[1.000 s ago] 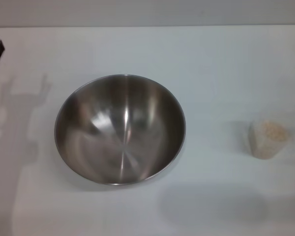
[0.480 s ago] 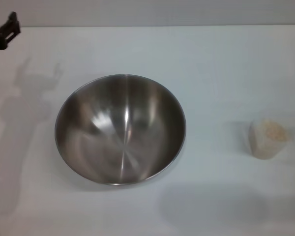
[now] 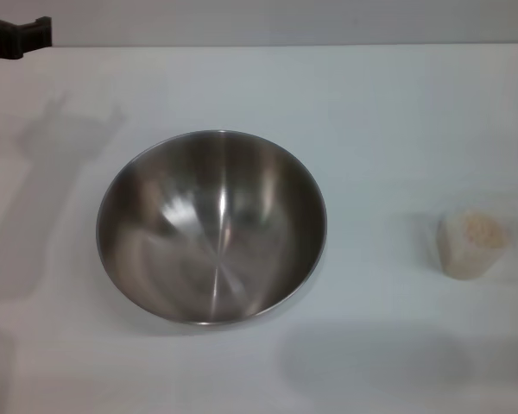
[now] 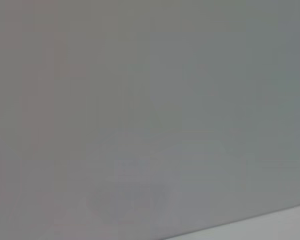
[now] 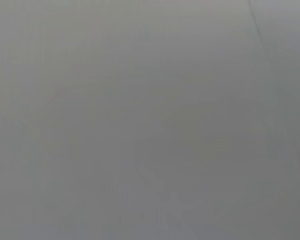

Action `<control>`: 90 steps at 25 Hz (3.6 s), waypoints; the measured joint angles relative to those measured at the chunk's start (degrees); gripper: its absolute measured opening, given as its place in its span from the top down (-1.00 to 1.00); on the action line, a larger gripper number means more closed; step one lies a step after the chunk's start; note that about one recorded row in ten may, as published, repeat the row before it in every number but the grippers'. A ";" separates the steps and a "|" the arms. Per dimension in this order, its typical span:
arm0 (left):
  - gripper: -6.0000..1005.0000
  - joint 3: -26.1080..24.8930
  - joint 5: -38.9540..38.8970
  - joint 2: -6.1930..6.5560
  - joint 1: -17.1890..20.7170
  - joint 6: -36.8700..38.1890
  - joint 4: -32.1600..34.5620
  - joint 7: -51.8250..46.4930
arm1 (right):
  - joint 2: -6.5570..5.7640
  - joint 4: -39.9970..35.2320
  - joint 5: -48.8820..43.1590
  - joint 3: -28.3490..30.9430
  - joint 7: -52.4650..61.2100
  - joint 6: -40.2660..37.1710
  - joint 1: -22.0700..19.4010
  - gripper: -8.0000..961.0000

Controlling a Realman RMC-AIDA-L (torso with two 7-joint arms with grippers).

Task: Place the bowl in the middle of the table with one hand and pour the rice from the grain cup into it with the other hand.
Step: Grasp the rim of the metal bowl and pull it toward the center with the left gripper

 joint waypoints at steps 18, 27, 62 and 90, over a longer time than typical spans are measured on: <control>-0.72 -10.02 -12.74 0.03 -0.57 -23.02 -6.99 -0.73 | 0.00 0.14 0.03 0.10 -0.02 1.20 -0.49 -0.75; -0.72 -5.30 -5.54 -0.34 0.46 -28.02 -10.15 -2.36 | 0.05 -0.04 0.02 0.16 0.04 2.12 -0.57 -0.75; -0.72 9.58 -0.45 -0.44 5.19 -30.51 -13.51 -9.05 | -0.13 -0.83 0.11 0.25 -0.34 4.30 -0.81 -0.75; -0.71 13.33 2.23 -0.50 4.86 -27.16 -7.82 -10.63 | -0.04 -0.91 0.11 0.23 -0.41 4.78 -1.36 -0.75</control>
